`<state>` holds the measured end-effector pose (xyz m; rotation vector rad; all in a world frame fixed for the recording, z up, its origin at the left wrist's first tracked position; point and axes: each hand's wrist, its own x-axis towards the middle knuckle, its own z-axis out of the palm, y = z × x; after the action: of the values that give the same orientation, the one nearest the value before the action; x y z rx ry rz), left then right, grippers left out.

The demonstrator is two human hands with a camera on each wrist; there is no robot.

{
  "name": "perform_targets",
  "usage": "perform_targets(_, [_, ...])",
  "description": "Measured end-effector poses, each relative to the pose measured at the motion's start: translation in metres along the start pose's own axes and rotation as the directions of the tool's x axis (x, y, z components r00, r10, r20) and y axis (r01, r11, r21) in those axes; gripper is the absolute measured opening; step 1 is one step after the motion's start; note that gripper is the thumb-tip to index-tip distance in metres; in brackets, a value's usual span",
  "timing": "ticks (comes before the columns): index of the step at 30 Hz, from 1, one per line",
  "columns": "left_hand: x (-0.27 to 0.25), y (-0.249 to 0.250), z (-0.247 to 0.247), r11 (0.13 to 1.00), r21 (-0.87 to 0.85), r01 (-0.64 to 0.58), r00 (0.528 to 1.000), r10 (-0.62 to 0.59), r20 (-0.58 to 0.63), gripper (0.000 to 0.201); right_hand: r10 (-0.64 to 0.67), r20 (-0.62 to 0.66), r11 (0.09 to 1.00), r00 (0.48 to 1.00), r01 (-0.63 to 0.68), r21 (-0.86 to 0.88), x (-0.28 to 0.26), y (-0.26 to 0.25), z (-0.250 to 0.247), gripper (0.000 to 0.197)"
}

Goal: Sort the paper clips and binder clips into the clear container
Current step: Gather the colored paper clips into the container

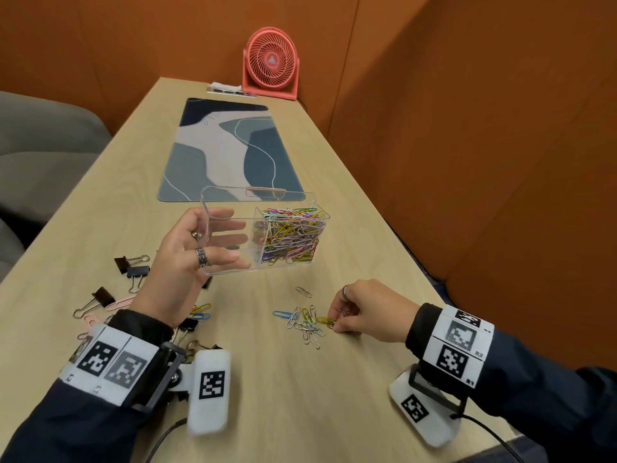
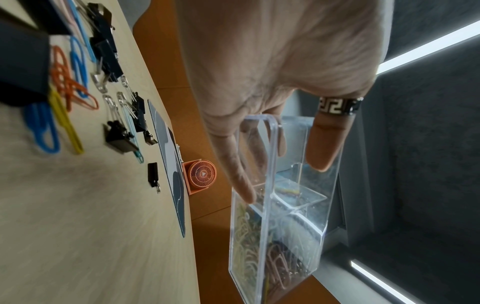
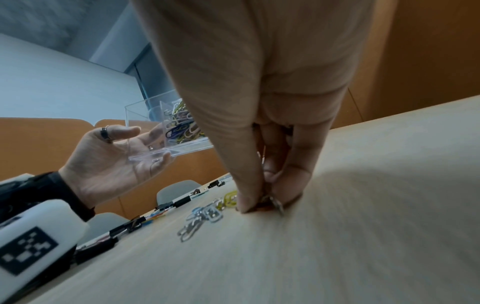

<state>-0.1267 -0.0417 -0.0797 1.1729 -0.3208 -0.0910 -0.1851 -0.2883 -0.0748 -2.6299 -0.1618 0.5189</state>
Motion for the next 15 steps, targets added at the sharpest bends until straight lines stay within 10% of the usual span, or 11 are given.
perform_targets(9, [0.0,0.0,0.0,1.0,0.005,0.003,1.0,-0.003,0.0,0.049,-0.027,-0.225,0.998,0.974,0.037,0.042,-0.004,-0.011,-0.054,0.011])
perform_targets(15, [0.0,-0.001,0.001,1.0,-0.002,0.014,1.0,-0.014,0.006,0.048,-0.222,-0.528,0.965,0.82,0.262,0.0,0.005,-0.052,-0.103,0.008])
